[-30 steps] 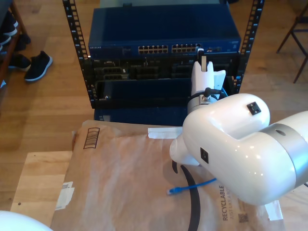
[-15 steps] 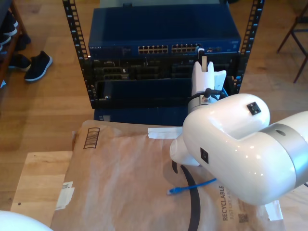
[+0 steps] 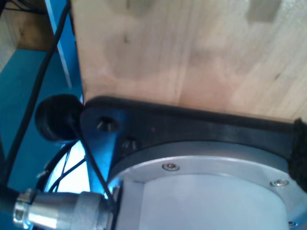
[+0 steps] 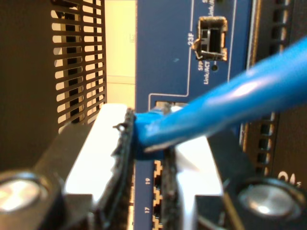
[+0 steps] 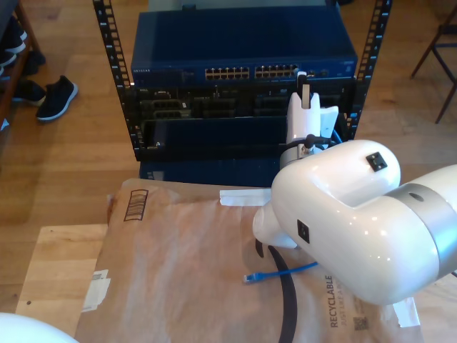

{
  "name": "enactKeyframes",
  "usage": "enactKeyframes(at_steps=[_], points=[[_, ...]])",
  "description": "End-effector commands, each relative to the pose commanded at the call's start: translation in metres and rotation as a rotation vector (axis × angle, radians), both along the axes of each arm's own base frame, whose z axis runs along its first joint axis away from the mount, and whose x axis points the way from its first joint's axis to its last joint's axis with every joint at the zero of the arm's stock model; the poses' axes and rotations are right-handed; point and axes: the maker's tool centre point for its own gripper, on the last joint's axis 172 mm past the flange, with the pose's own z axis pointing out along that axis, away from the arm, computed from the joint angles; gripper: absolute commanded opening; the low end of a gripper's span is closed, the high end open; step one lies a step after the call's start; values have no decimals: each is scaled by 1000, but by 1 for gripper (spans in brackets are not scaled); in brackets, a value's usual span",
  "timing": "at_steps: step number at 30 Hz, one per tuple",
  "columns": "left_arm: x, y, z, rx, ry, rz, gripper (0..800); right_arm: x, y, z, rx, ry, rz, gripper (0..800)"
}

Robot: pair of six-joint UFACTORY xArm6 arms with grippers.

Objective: Grab the cable and plug it in

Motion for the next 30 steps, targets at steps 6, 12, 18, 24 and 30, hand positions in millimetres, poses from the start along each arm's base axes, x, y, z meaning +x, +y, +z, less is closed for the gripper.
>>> enactKeyframes(at_steps=[6, 12, 18, 24, 30], points=[[0, 0, 0, 0, 0, 0, 799, 3, 1, 3, 5, -5, 1, 0], [0, 0, 0, 0, 0, 0, 798, 4, 2, 0, 4, -2, 1, 0], [0, 0, 0, 0, 0, 0, 799, 8, 4, -3, 6, -7, 3, 0], [0, 0, 0, 0, 0, 0, 798, 12, 5, -4, 9, -9, 2, 0], [0, 0, 0, 0, 0, 0, 799, 8, 4, -6, 4, -8, 5, 0]])
